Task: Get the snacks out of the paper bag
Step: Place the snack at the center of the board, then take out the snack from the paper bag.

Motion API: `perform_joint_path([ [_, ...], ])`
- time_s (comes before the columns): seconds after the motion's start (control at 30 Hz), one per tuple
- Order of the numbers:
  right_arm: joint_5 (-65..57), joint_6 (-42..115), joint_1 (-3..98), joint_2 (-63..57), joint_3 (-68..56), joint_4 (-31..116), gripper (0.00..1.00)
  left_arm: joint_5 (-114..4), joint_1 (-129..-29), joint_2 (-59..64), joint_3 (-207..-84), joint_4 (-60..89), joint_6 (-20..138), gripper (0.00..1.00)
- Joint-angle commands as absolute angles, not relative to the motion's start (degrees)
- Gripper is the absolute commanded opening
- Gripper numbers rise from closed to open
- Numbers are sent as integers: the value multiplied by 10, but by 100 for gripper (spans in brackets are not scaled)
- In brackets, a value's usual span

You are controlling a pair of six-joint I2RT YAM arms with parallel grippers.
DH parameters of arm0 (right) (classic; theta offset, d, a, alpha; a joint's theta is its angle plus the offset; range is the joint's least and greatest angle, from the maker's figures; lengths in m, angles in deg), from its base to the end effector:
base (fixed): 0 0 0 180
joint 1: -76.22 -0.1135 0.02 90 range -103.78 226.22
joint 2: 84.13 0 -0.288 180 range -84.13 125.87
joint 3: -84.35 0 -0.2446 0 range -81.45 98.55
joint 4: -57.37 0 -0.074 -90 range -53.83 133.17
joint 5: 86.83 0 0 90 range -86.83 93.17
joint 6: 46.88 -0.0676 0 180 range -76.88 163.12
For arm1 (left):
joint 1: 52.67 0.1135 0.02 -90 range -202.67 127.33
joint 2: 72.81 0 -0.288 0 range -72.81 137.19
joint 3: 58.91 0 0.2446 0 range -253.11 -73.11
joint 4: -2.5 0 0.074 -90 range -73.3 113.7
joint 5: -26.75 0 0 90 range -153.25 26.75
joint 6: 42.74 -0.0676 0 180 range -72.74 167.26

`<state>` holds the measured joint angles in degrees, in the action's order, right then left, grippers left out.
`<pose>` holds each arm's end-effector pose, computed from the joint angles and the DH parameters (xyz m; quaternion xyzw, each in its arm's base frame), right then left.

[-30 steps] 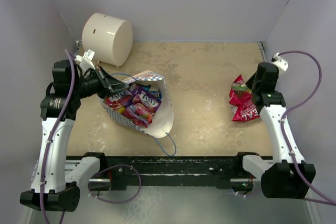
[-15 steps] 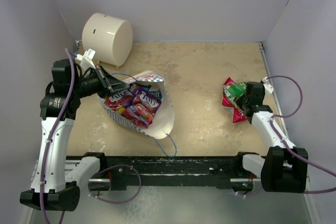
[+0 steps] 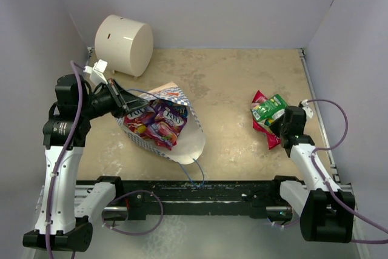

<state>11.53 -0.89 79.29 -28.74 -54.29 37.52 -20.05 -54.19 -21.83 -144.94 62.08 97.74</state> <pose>0.2099 -0.0211 0.2127 0.3829 0.7932 0.1038 0.4620 0.1498 -0.0503 0.4265 -0.1429 0.7943 -0.4987 0.3162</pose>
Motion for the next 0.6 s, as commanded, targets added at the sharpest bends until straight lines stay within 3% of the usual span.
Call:
perform_joint_path([
  [0.0,61,-20,792,-283,-558,343,10,-192,-543,-238,-1450,614,988,0],
  [0.13,52,-3,792,-297,-513,275,44,-190,-543,-245,-1457,632,985,0],
  [0.23,103,32,792,-342,-467,210,59,-192,-542,-252,-1463,640,986,0],
  [0.4,58,50,792,-412,-427,145,69,-193,-543,-260,-1464,646,985,0],
  [0.57,-65,115,785,-444,-404,121,75,-191,-543,-257,-1467,647,971,0],
])
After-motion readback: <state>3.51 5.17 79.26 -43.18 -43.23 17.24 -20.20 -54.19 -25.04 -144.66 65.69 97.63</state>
